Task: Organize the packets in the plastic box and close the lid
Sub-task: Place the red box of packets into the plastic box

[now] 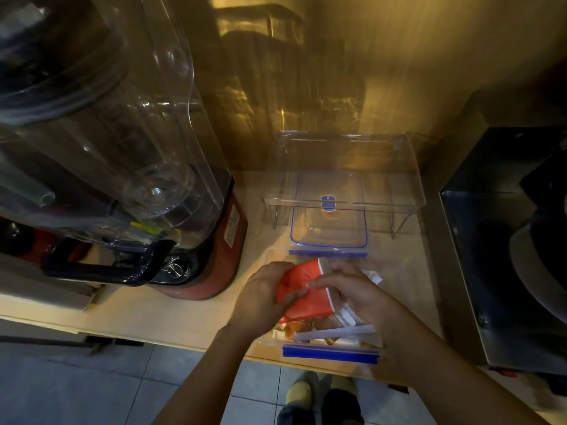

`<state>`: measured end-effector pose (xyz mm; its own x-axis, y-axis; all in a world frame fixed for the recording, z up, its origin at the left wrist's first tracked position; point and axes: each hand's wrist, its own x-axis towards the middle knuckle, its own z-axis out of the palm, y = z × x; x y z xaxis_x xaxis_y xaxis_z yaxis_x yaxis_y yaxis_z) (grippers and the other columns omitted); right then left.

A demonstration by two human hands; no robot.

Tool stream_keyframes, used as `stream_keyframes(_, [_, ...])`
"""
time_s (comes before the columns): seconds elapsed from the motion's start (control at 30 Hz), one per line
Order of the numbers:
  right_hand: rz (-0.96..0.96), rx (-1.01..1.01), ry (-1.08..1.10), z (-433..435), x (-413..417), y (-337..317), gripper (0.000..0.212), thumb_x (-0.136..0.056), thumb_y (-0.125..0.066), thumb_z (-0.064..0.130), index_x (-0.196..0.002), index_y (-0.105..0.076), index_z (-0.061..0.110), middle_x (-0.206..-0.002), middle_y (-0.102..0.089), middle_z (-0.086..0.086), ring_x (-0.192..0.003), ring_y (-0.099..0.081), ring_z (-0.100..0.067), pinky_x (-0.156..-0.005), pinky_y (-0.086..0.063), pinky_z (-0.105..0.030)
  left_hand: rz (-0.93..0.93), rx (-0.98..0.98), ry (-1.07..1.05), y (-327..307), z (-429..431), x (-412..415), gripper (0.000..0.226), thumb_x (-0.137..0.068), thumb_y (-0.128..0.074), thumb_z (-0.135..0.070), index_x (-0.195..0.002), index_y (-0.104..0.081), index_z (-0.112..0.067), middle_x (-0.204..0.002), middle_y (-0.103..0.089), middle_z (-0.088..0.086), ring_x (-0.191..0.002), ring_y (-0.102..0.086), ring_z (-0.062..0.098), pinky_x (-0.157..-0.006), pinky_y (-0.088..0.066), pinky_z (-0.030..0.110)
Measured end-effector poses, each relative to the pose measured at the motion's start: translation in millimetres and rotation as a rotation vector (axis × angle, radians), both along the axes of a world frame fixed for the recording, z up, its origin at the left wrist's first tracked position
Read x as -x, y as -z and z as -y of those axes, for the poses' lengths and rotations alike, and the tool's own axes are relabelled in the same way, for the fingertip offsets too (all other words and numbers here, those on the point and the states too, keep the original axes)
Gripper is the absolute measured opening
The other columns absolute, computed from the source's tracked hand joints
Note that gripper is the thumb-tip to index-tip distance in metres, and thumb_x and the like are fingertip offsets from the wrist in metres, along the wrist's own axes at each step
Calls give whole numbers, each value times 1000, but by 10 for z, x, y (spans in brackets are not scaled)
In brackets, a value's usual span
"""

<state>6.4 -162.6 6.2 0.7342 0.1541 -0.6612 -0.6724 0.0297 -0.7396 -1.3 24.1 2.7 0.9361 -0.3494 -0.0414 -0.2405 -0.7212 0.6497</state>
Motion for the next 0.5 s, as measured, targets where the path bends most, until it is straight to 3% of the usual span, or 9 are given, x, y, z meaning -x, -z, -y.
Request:
stream_keyframes(0.1, [182, 142, -131, -20, -113, -178, 48, -67, -77, 6, -107, -54, 19, -102, -59, 1, -88, -58, -13, -62, -49, -28, 40, 26, -26, -131, -14, -128, 60, -78, -71, -34, -130, -46, -16, -127, -56, 6, -115, -52, 21, -93, -42, 31])
stream_keyframes(0.2, [384, 273, -313, -26, -210, -377, 56, -61, -82, 14, -108, -55, 24, -104, -58, 4, -91, -55, -11, -69, -53, -33, -116, 95, 20, -259, -11, -230, 79, -73, -76, -31, -139, -33, -25, -133, -45, -3, -121, -42, 11, -99, -37, 27])
stream_keyframes(0.27, [502, 368, -438, -43, -253, -480, 60, -57, -85, 20, -108, -54, 28, -106, -55, 6, -95, -53, -12, -75, -55, -36, -258, 178, 28, -322, 3, -269, 80, -71, -77, -30, -135, -29, -39, -124, -44, -19, -110, -45, -1, -88, -41, 16])
stream_keyframes(0.33, [595, 417, -494, -58, -268, -530, 62, -57, -84, 24, -110, -53, 30, -107, -52, 10, -96, -50, -10, -75, -53, -30, -300, 222, 10, -362, 19, -282, 73, -69, -79, -31, -124, -32, -45, -111, -46, -27, -100, -50, -2, -73, -44, 11])
stream_keyframes(0.4, [677, 392, -424, -52, -257, -523, 57, -62, -81, 26, -111, -52, 31, -106, -51, 14, -97, -50, -5, -73, -49, -22, -302, 303, -71, -380, 14, -283, 67, -68, -80, -30, -119, -39, -39, -107, -51, -21, -98, -52, 2, -71, -45, 15])
stream_keyframes(0.5, [660, 308, -37, -25, -214, -375, 33, -81, -68, 28, -111, -54, 28, -106, -55, 17, -99, -53, 1, -75, -47, -19, -308, 430, -227, -378, -12, -255, 65, -67, -81, -24, -118, -42, -30, -108, -55, -14, -97, -55, 7, -75, -50, 23])
